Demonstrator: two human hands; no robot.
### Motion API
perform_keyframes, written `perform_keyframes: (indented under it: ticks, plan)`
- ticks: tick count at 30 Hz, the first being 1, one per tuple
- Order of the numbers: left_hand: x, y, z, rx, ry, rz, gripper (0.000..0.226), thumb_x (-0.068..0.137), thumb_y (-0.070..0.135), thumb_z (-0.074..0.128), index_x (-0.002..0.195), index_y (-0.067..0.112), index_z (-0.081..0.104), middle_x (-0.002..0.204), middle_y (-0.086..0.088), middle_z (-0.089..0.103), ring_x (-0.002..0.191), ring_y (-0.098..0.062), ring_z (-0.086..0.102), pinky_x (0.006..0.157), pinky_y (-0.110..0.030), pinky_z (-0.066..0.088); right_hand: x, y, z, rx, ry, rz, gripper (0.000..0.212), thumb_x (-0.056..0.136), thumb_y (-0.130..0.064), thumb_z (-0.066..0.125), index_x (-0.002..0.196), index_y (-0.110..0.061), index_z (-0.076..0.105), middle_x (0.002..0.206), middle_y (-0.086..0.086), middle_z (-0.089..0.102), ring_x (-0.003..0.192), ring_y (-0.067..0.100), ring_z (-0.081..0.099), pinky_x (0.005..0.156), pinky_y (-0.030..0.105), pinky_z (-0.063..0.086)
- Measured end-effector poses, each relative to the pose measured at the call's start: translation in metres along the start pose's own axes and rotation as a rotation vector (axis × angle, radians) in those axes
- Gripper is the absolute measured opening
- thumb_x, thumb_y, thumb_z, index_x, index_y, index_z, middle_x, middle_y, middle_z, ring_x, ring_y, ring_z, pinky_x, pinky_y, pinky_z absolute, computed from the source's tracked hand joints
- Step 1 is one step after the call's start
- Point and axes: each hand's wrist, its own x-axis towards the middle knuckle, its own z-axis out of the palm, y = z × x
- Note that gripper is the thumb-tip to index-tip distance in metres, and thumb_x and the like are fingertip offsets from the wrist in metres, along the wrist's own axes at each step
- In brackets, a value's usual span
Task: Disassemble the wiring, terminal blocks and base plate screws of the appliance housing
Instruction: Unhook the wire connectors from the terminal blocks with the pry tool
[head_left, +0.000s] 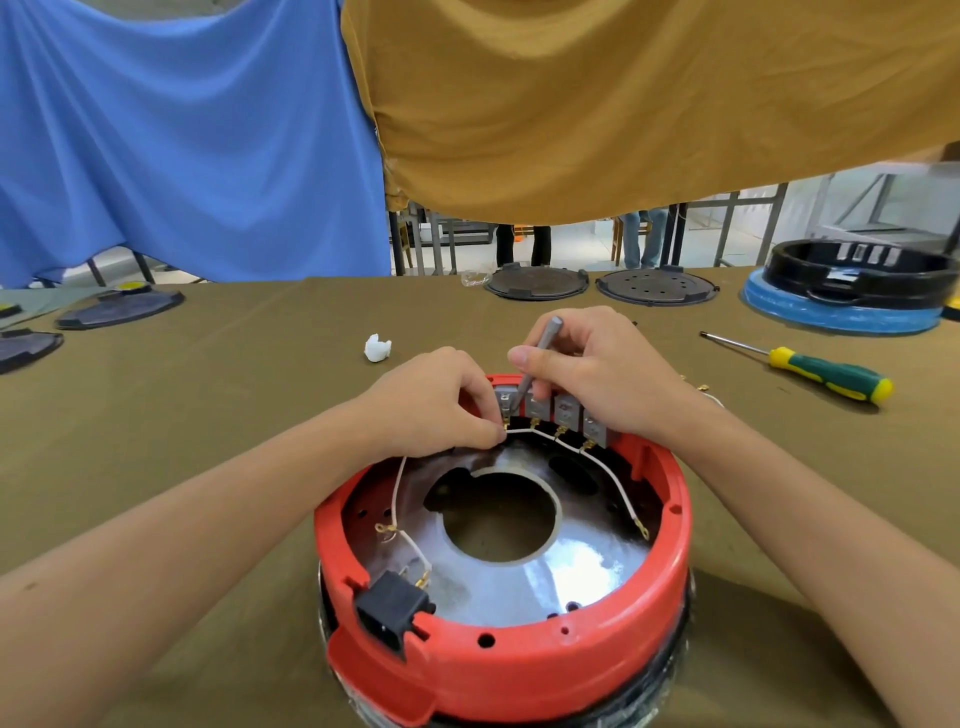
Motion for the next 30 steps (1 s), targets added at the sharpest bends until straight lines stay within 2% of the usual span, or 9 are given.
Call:
perform_keyframes:
  ticks: [4,8,13,23,25,28,30]
  plan:
    - [-0.0001,0.0001,0.0002,-0.005,0.0,0.002,0.01,0.077,0.022,0.077,0.068,0.026,0.076,0.093,0.007,0.07,0.088,-0.011,0.065,0.088,-0.038,0.051,0.0016,0.0008,-0.0003,0.053,-0.013,0.053,0.023,0.096,-0.029,0.066,0.078,-0.013,0.068,0.061,-0.002,0.07,0.057,0.008,0.061,0.068,0.031,0.052]
    - [0.0004,-0.0002,0.0003,0.0,0.001,0.002,0.011,0.077,0.021,0.077,0.068,0.026,0.077,0.093,0.009,0.069,0.087,-0.006,0.062,0.086,-0.035,0.051,0.0027,0.0016,-0.0009,0.082,-0.016,0.083,0.024,0.095,-0.031,0.066,0.08,-0.012,0.068,0.062,0.0,0.07,0.059,0.014,0.061,0.073,0.044,0.054]
    - [0.0005,-0.0003,0.0002,-0.011,-0.001,0.006,0.014,0.077,0.021,0.077,0.065,0.029,0.076,0.091,0.01,0.069,0.086,-0.005,0.062,0.086,-0.035,0.052,0.0024,0.0026,-0.0007,0.105,-0.015,0.093,0.024,0.095,-0.03,0.067,0.079,-0.013,0.068,0.061,0.0,0.069,0.059,0.016,0.06,0.076,0.048,0.055]
    - [0.001,-0.0017,0.0003,-0.012,-0.005,0.019,0.014,0.076,0.022,0.077,0.065,0.029,0.076,0.09,0.012,0.069,0.086,-0.005,0.063,0.087,-0.036,0.052,0.0016,0.0026,0.0001,0.037,-0.02,0.046,0.023,0.096,-0.031,0.065,0.077,-0.019,0.066,0.061,-0.004,0.069,0.058,0.008,0.06,0.067,0.032,0.051]
    - [0.0012,-0.0024,0.0003,-0.009,-0.004,0.02,0.01,0.076,0.021,0.076,0.067,0.026,0.077,0.09,0.012,0.069,0.087,-0.005,0.063,0.086,-0.035,0.051,0.0036,0.0029,0.0004,0.056,-0.023,0.063,0.023,0.096,-0.031,0.065,0.078,-0.017,0.066,0.061,-0.002,0.069,0.057,0.01,0.061,0.068,0.034,0.052]
    - [0.0015,-0.0027,0.0009,-0.007,-0.004,0.023,0.008,0.076,0.021,0.076,0.069,0.024,0.077,0.091,0.011,0.069,0.087,-0.005,0.062,0.084,-0.031,0.049,0.0061,0.004,0.0007,0.069,-0.028,0.083,0.025,0.096,-0.031,0.065,0.077,-0.015,0.066,0.06,0.0,0.069,0.057,0.015,0.059,0.07,0.046,0.054]
    - [0.0015,-0.0026,0.0008,0.001,-0.005,0.023,0.008,0.076,0.02,0.077,0.069,0.024,0.077,0.091,0.01,0.069,0.087,-0.005,0.062,0.083,-0.031,0.049,0.0073,0.0043,0.0007,0.08,-0.034,0.093,0.026,0.096,-0.032,0.065,0.075,-0.017,0.066,0.059,-0.001,0.068,0.056,0.015,0.058,0.07,0.047,0.053]
